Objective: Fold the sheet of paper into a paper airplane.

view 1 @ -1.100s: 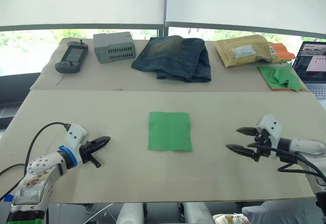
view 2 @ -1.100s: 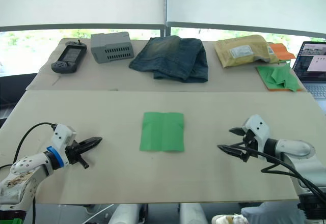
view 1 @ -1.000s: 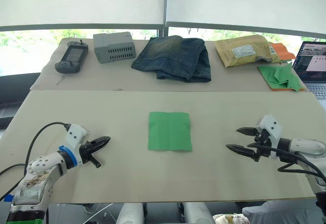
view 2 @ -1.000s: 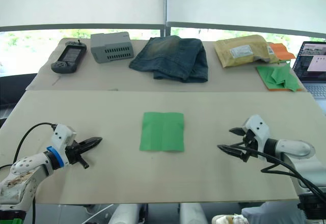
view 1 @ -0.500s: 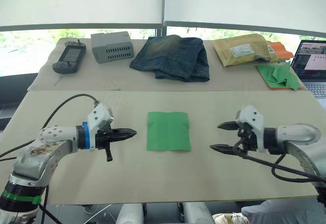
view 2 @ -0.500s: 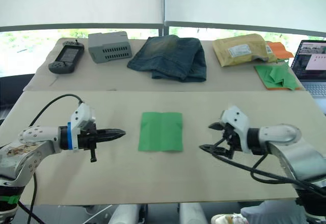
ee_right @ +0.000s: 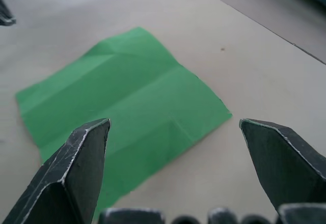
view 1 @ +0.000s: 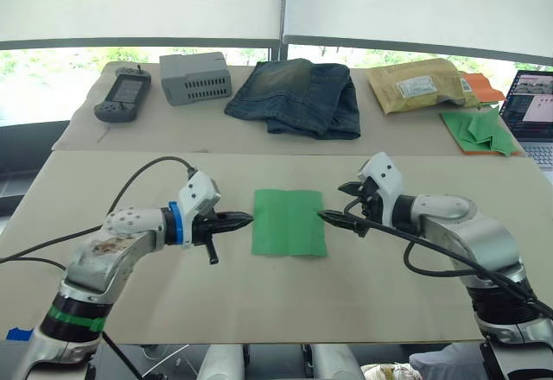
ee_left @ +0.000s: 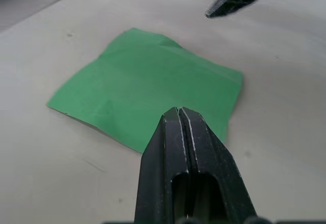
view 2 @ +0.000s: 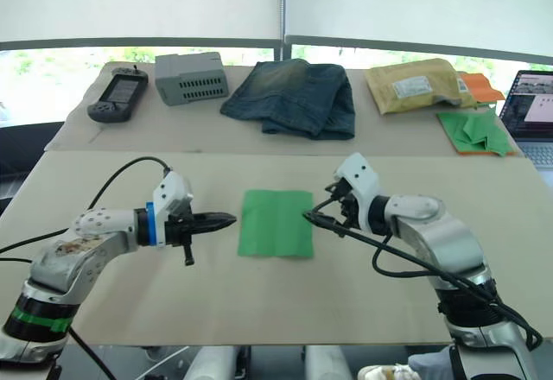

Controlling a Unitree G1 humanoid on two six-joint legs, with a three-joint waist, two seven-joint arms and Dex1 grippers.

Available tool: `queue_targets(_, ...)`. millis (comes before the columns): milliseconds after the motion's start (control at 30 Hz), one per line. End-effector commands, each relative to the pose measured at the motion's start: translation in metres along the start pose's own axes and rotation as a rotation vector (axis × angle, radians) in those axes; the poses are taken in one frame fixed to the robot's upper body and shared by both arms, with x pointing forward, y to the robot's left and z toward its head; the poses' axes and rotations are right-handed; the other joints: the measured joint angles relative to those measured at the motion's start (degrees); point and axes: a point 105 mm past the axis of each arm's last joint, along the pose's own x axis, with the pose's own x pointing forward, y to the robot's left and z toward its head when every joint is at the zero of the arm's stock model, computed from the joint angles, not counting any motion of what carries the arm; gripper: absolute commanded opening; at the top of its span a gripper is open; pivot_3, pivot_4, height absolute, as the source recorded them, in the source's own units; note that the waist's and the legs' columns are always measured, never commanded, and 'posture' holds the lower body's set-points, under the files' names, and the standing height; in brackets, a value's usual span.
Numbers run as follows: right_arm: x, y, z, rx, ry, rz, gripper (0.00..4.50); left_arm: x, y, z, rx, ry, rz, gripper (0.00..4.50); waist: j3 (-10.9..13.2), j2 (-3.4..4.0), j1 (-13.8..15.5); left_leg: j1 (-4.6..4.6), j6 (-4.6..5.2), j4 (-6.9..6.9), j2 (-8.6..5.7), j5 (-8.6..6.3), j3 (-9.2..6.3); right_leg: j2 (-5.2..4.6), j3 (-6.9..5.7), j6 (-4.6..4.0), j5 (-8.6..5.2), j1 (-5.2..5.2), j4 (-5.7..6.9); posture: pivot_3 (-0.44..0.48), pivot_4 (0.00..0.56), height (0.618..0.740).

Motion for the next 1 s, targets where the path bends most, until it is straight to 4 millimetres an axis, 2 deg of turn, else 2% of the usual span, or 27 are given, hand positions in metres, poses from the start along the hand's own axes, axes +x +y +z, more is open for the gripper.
queue_targets(33, -0.003, 0.002, 0.009, -0.021, -0.009, 0.001, 4.48, 0.009, 0.008, 0.008, 0.030, -0.029, 0.043, 0.00, 0.0, 0.00, -0.1, 0.00, 0.00, 0.00, -0.03, 0.00, 0.01, -0.03, 0.00, 0.01, 0.00, 0.00, -0.01, 0.000, 0.150, 0.728)
queue_targets(267, -0.009, 0.002, 0.012, -0.041, 0.007, -0.029, 4.48, 0.027, 0.007, 0.001, 0.029, -0.006, 0.012, 0.00, 0.0, 0.00, -0.3, -0.03, 0.00, 0.01, -0.02, 0.00, 0.01, -0.01, 0.02, 0.03, 0.02, -0.04, 0.01, 0.000, 0.150, 0.728)
queue_targets(433, -0.014, -0.001, -0.004, -0.044, 0.081, -0.069, 4.48, 0.043, 0.007, -0.014, 0.062, 0.083, 0.005, 0.00, 0.0, 0.00, -0.2, -0.02, 0.01, 0.03, -0.03, 0.01, 0.01, 0.01, 0.01, 0.04, 0.02, -0.03, 0.02, 0.000, 0.150, 0.728)
queue_targets(567, -0.015, -0.003, -0.011, -0.024, 0.091, -0.090, 4.48, 0.049, 0.009, -0.028, 0.082, 0.148, 0.010, 0.00, 0.0, 0.00, -0.4, -0.02, 0.01, 0.03, -0.03, 0.01, 0.03, 0.01, 0.04, 0.04, 0.02, -0.04, 0.02, 0.000, 0.150, 0.728)
queue_targets(667, -0.016, -0.008, -0.015, -0.049, 0.097, -0.117, 3.64, 0.052, 0.007, -0.035, 0.063, 0.175, 0.009, 0.00, 0.0, 0.00, -0.3, -0.05, 0.01, 0.03, -0.02, 0.01, 0.02, 0.00, 0.04, 0.04, 0.02, -0.06, 0.03, 0.000, 0.150, 0.728)
queue_targets(767, -0.010, -0.019, -0.020, -0.197, 0.132, -0.148, 2.59, 0.056, 0.005, -0.040, 0.060, 0.195, 0.003, 0.00, 0.0, 0.01, -0.3, -0.02, 0.01, 0.06, -0.04, 0.01, 0.03, -0.01, 0.04, 0.09, 0.01, -0.01, 0.03, 0.000, 0.150, 0.728)
queue_targets(867, -0.001, -0.032, -0.017, -0.313, 0.111, -0.182, 1.56, 0.058, 0.005, -0.043, 0.057, 0.206, 0.003, 0.00, 0.0, 0.01, -0.3, 0.11, 0.01, 0.07, -0.04, 0.01, 0.05, -0.01, 0.04, 0.41, -0.19, 0.11, 0.00, 0.000, 0.150, 0.728)
queue_targets(1000, 0.014, -0.030, -0.025, -0.331, 0.104, -0.106, 0.14, 0.059, 0.004, -0.047, 0.061, 0.229, 0.003, 0.00, 0.0, 0.02, -0.3, 0.17, 0.01, 0.06, -0.03, 0.01, 0.03, 0.02, 0.04, 0.39, -0.18, 0.18, 0.01, 0.000, 0.150, 0.728)
